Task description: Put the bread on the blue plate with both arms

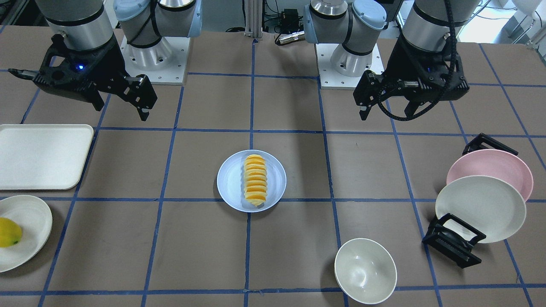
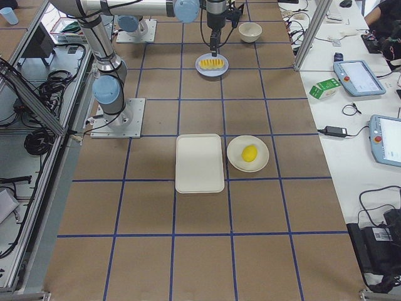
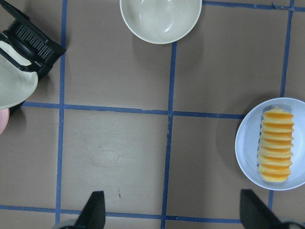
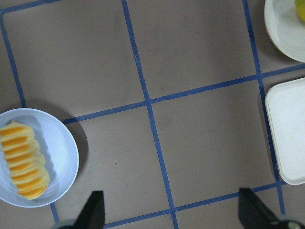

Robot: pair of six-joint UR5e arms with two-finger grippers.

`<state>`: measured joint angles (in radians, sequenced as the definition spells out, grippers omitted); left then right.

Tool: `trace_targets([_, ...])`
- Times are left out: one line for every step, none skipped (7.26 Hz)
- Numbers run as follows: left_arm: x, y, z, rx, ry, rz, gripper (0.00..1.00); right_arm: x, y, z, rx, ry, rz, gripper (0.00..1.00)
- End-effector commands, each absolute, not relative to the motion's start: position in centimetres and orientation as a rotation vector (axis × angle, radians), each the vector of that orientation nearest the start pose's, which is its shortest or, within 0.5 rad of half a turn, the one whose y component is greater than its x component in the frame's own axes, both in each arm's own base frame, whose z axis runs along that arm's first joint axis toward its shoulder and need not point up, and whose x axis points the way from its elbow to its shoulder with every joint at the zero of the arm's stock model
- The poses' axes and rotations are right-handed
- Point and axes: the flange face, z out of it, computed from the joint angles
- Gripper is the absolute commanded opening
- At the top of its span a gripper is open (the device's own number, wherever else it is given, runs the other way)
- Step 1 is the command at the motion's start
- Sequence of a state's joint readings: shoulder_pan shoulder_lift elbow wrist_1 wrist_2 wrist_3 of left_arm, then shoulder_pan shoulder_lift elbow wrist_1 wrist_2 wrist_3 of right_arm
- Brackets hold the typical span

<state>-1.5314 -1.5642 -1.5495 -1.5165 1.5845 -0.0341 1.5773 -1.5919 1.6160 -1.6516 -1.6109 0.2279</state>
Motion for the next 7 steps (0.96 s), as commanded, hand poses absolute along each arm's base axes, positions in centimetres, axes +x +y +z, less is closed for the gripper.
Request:
trace_targets([-11.2,-49.7,50.8,-0.116,3.110,-0.129,1.00,12.7,-48.5,49.2,0.382,3.127,-0.099,1.00])
trace_targets([-11.2,-49.7,50.8,-0.116,3.112,-0.129,1.00,13.0,-47.3,50.3,0.369,3.121,-0.134,1.00])
trace_targets([-11.1,-49.7,50.8,-0.119,3.112,-0.129,1.00,13.1,-47.0,50.5,0.367,3.122,-0.137,1.00])
trace_targets([-11.1,-49.6,50.9,-0.121,3.113,-0.134,1.00,13.1,-47.0,50.3,0.367,3.124,-0.125,1.00])
trace_targets([-11.1,-49.6,50.9,-0.123,3.115,-0.134,1.00,13.2,-46.8,50.4,0.362,3.112,-0.115,1.00])
trace_targets([-11.1,-49.6,50.9,-0.123,3.115,-0.134,1.00,13.6,-46.7,50.5,0.355,3.086,-0.112,1.00])
trace_targets([-11.1,-49.7,50.9,-0.123,3.113,-0.132,1.00,14.0,-46.6,50.6,0.344,3.061,-0.111,1.00])
